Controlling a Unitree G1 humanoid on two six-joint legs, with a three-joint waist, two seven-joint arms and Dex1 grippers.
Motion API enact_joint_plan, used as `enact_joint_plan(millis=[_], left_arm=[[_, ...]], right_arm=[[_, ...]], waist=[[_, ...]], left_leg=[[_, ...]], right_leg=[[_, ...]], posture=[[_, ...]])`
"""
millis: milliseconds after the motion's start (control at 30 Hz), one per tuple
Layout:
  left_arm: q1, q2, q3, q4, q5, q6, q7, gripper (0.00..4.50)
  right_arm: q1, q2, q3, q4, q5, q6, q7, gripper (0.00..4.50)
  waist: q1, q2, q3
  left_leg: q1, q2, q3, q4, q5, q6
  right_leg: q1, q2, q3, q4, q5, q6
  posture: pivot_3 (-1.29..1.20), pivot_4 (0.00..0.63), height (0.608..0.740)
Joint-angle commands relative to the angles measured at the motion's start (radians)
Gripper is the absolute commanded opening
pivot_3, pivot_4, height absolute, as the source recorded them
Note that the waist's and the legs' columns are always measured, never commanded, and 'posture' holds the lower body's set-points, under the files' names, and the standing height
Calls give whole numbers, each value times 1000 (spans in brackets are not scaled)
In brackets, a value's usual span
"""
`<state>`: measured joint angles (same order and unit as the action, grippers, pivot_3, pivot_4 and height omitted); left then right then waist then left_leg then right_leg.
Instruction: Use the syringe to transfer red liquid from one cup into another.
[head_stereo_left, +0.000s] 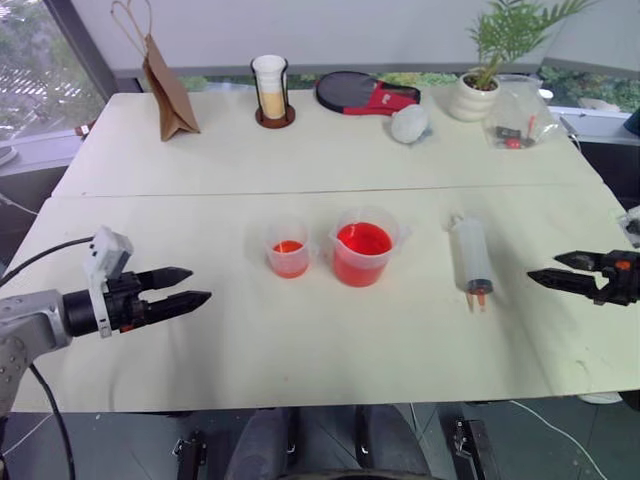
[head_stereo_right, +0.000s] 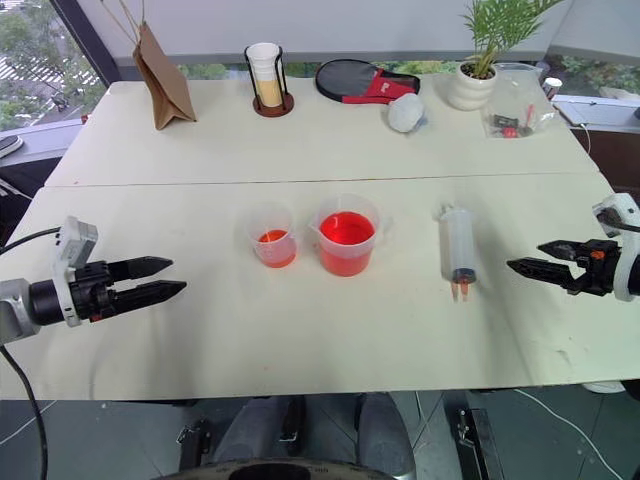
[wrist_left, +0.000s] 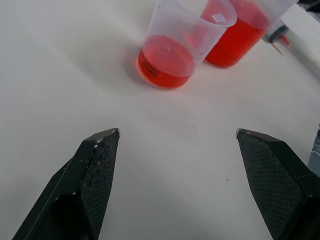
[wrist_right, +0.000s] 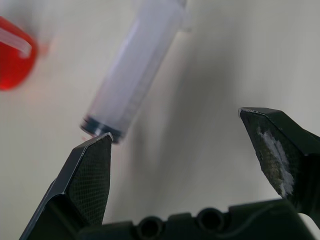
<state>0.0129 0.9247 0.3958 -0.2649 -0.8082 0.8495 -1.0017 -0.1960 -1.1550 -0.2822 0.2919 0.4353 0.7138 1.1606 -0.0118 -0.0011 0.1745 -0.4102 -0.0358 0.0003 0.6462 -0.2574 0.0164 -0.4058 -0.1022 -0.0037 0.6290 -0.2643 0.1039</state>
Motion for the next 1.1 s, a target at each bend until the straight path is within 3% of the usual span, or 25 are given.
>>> enact_joint_plan(millis=[33, 467, 633, 767, 867, 1100], left_arm=[[-6, 34, -2, -12, -12, 24, -22, 3866], [-22, 15, 12, -6, 1, -21, 2, 3866], [-53, 24, -18, -4, 21, -46, -10, 3866], [-109, 38, -44, -5, 29, -56, -25, 3866], [-231, 61, -83, 10, 19, -57, -69, 3866], [-426, 14, -225, 12, 44, -76, -104, 3866]], right_arm=[[15, 3, -32, -63, 11, 3, -9, 4464], [-56, 35, -6, -42, -9, 23, -84, 4464], [-163, 19, 38, -8, -11, 98, -94, 4464], [-274, -32, 129, -2, -70, 155, -104, 4464], [-460, -56, 263, -29, -82, 351, -78, 4464], [-733, 22, 525, 72, -142, 570, -47, 4464]], waist=[[0, 0, 0], [2, 0, 0], [-1, 1, 0], [-2, 2, 1], [-2, 3, 2], [-1, 3, 1]], left_leg=[[0, 0, 0, 0, 0, 0], [0, 0, 0, 0, 0, 0], [0, 0, 0, 0, 0, 0], [0, 0, 0, 0, 0, 0], [-2, 0, 1, 0, 0, 0], [-6, -1, 1, 0, 0, 0]], right_leg=[[0, 0, 0, 0, 0, 0], [0, 0, 0, 0, 0, 0], [0, 0, 0, 0, 0, 0], [-1, 0, 0, 0, 0, 0], [-3, 0, 0, 0, 0, 0], [-6, 0, -1, -1, 0, 1]], posture=[[0, 150, 740], [0, 150, 740], [0, 150, 740], [0, 150, 740], [0, 150, 740], [0, 150, 740]])
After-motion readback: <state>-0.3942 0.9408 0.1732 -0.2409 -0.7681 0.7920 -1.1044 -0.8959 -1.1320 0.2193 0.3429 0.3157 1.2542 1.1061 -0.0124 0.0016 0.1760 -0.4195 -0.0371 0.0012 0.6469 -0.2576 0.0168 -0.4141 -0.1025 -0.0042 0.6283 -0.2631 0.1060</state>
